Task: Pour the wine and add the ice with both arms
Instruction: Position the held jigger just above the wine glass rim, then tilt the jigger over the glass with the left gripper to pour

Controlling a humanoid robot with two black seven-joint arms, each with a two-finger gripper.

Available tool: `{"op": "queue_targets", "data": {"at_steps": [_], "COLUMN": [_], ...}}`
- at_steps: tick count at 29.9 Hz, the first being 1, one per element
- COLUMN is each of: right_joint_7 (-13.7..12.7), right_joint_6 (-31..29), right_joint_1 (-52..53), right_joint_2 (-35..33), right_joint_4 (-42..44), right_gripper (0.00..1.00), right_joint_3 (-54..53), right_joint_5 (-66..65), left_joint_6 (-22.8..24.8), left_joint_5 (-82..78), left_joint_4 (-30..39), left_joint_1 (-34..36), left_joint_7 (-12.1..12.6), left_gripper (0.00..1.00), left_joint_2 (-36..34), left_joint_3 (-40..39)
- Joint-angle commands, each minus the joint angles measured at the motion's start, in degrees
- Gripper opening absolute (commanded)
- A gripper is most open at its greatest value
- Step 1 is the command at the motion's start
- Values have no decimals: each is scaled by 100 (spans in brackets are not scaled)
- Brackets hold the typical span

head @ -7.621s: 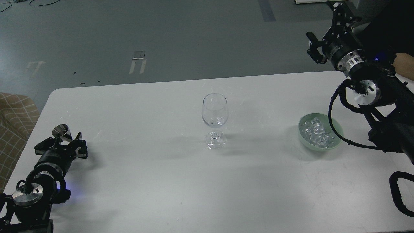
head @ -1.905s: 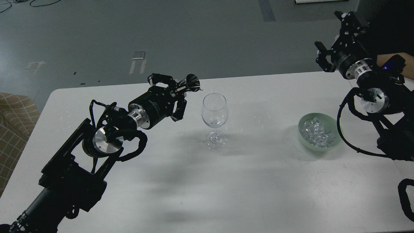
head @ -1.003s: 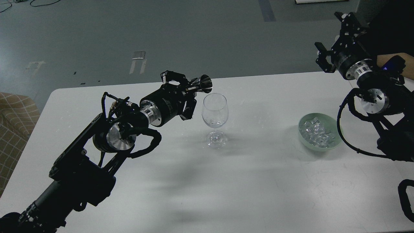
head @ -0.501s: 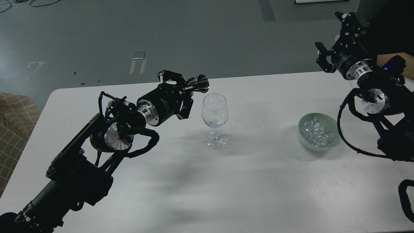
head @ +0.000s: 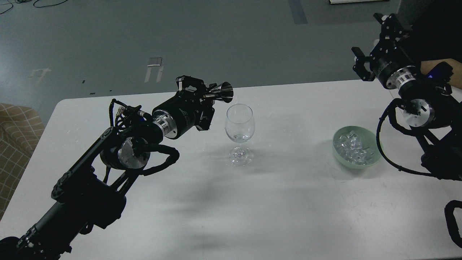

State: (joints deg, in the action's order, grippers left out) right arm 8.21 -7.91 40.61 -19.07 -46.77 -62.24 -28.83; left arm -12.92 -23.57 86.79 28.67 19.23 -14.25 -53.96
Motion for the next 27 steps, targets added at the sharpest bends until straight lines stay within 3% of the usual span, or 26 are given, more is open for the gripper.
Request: {"op": "queue_targets", "data": {"at_steps": [1,20,27], "right_joint_7": [6,6,6], "right_joint_6": [0,0,0], "right_joint_1": [-1,-10,-10], "right_joint_2": [9,0,0], "right_joint_4": [1,1,1], "right_gripper": [100,100,100], "right_joint_3": [1,1,1], "right_joint_5": [0,0,0], "left_joint_6": [0,0,0], "left_joint_5": [-42,-1026,-1536], "left_joint_4": [23,128,216], "left_joint_1": [-1,-1,16], "left_joint_7": [1,186,370], "left_gripper": [0,0,0], "left_joint_2": [-8,10,1], "left_joint_3": [0,17,70]}}
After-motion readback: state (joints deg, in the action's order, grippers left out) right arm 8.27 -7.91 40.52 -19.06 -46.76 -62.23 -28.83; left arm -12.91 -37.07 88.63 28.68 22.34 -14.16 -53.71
